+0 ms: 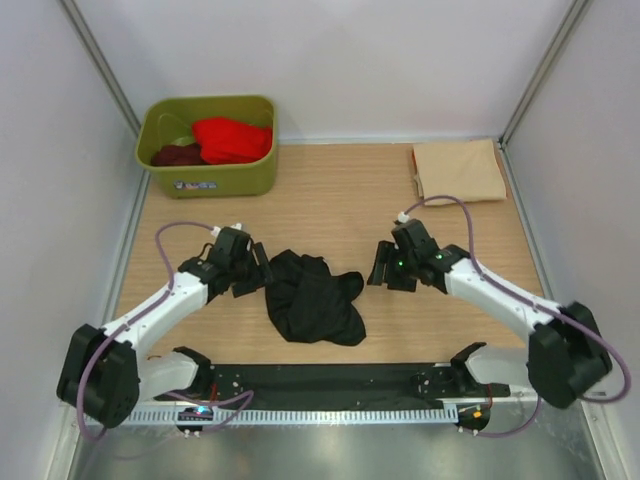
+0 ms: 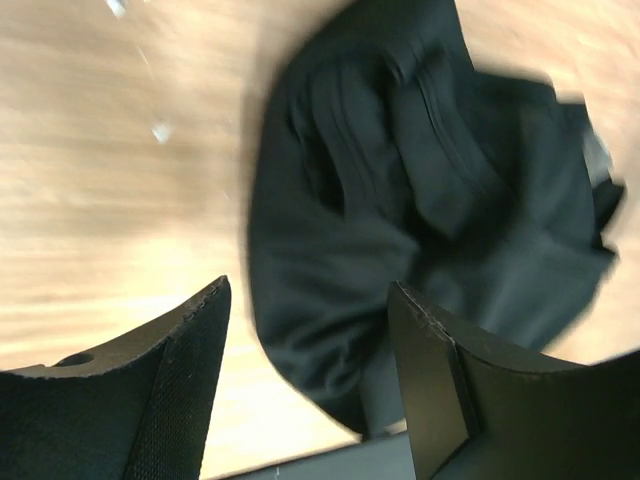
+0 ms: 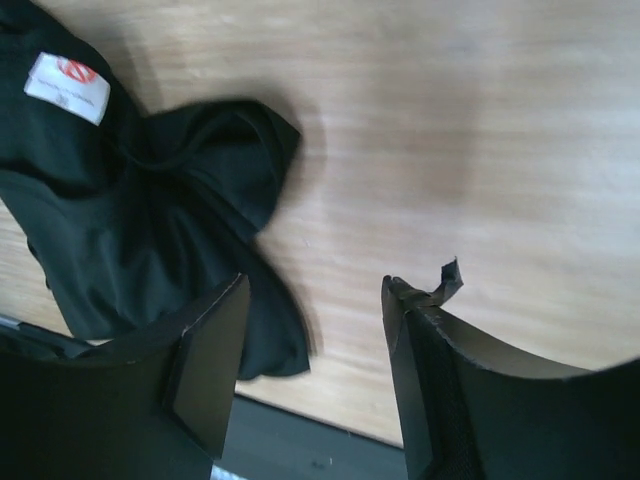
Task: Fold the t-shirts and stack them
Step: Move the tshirt to the center of the board, then flatten the tshirt out
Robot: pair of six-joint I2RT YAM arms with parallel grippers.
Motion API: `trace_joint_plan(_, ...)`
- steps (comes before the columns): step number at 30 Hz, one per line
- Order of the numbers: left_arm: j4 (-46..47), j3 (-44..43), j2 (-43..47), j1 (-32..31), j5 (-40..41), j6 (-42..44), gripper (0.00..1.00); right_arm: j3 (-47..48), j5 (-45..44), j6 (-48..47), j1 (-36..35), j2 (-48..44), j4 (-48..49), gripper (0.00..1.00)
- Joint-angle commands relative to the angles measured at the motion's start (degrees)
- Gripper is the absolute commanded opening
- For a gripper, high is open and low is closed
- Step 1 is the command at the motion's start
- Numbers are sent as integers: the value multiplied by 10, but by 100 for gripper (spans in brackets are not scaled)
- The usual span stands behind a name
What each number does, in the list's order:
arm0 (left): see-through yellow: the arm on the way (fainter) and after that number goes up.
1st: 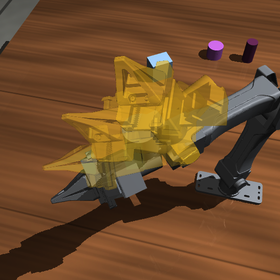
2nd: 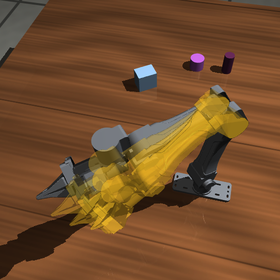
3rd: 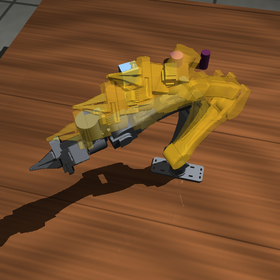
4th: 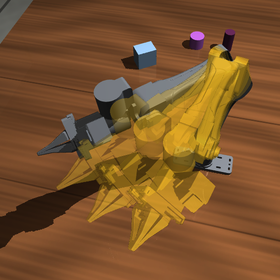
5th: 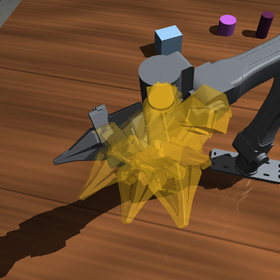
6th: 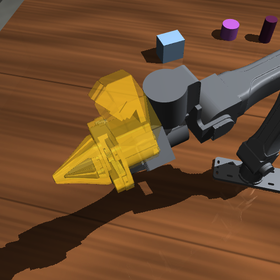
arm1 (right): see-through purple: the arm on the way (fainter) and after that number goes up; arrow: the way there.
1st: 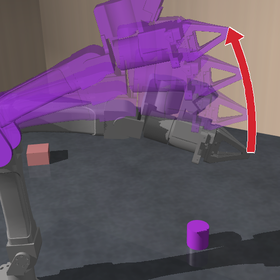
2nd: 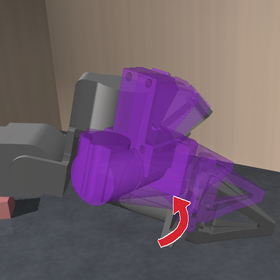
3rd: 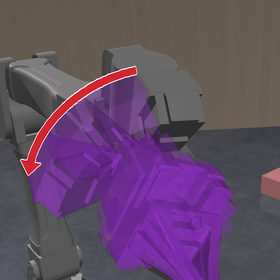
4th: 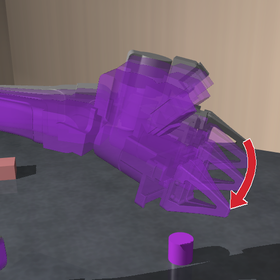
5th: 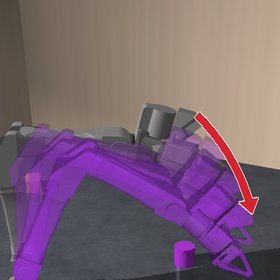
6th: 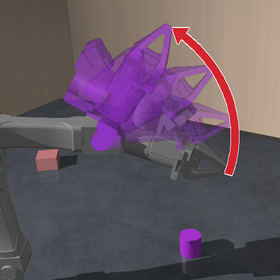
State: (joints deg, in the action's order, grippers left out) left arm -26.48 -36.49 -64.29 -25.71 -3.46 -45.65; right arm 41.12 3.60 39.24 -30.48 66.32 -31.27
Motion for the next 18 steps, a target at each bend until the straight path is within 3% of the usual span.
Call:
trace_joint_plan(1, 35, -39, -30, 8, 70, 8, 65, 63, 2, -46, -13, 96, 136, 61)
trace_joint_plan(8, 82, -25, -87, 9, 65, -18, 58, 83, 38, -53, -15, 240, 204, 58)
trace_joint_plan(11, 116, -20, -99, 8, 52, -30, 52, 78, 42, -48, -20, 269, 227, 47)
trace_joint_plan(12, 128, -18, -98, 9, 50, -32, 47, 83, 34, -48, -19, 269, 219, 40)
trace_joint_plan(13, 141, -17, -101, 9, 50, -38, 38, 93, 2, -51, -20, 268, 199, 25)
trace_joint_plan(14, 159, -21, -102, 8, 50, -42, 26, 105, -21, -58, -19, 253, 180, 19)
trace_joint_plan(15, 157, -33, -107, 11, 47, -43, 5, 122, -58, -64, -19, 245, 155, 15)
trace_joint_plan(16, 142, -52, -107, 12, 43, -40, 0, 176, -86, -68, -18, 232, 89, 3)
trace_joint_plan(18, 74, -141, -97, 12, 43, -17, 0, 240, -163, -93, -19, 187, 28, 1)
